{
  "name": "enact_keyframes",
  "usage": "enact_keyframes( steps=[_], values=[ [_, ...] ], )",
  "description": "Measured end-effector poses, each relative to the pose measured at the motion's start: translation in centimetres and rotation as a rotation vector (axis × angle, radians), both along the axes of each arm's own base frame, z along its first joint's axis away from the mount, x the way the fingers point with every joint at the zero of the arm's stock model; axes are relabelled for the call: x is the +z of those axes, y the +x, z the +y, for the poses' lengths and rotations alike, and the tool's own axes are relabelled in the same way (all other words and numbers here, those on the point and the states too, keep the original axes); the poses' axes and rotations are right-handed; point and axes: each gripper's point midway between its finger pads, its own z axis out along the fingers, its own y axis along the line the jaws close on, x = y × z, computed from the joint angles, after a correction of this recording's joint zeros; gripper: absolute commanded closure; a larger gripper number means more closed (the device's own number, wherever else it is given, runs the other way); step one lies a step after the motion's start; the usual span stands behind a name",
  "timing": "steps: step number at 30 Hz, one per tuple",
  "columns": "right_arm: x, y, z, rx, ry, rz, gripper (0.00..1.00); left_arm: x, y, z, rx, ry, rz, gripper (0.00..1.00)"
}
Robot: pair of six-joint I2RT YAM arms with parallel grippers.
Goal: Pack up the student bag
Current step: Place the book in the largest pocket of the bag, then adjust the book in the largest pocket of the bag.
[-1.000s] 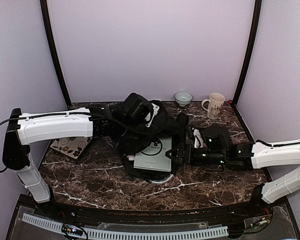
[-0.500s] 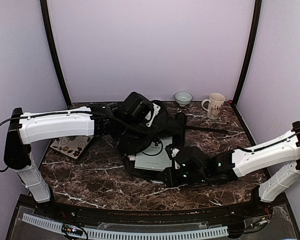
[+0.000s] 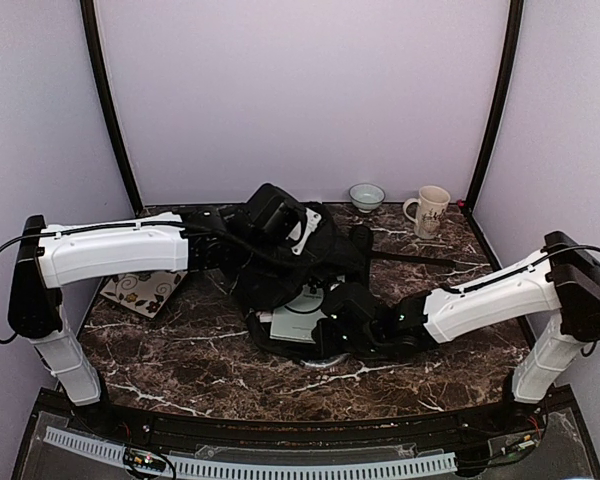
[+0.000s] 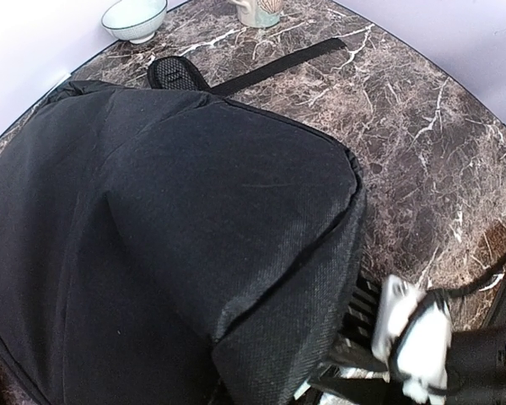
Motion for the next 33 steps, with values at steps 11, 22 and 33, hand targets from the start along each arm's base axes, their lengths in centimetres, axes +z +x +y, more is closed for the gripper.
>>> enact_keyframes(
  steps=[11,22,33],
  values=[
    [0.9,-0.8,0.0,0.054,0.022,-0.037,0.74,-0.3,-0.6,0.2,-0.004,0.040,-0.015,1.00],
    [-1.8,-5.6,1.2,0.130,-0.074,0.048,0.76,0.4,-0.3,0.3,0.007,0.056,-0.035,1.00],
    [-2.3,-1.7,-0.5,0.038,-0.142,0.010,0.77,-0.2,-1.1,-0.2,-0.018,0.064,-0.018,1.00]
  ],
)
